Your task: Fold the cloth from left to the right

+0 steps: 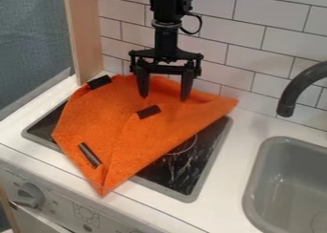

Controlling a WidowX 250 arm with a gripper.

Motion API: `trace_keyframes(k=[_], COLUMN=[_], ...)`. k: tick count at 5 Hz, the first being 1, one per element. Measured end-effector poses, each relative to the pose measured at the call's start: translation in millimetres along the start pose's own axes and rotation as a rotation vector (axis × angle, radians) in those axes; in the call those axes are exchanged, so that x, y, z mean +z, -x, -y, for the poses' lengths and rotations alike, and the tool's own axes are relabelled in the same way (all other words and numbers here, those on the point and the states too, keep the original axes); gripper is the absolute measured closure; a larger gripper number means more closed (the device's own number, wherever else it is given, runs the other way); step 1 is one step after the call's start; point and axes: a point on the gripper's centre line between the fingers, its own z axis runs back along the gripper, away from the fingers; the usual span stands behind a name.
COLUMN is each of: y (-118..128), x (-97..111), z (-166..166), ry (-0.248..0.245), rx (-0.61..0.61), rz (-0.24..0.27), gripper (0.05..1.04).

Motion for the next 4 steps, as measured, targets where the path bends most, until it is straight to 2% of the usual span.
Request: trace_keyframes(k=[1,2,3,4], y=[5,9,1,-6], x=[-11,-9,7,7], z=[-2,-11,-38,-58], ry=[-0.013,-0.040,-0.055,-0.062], rx=[0.000,-0.020,-0.026,-0.069], rz=[-0.036,-0.049,-0.007,0.013], gripper=[0.085,0.085,0.085,0.085])
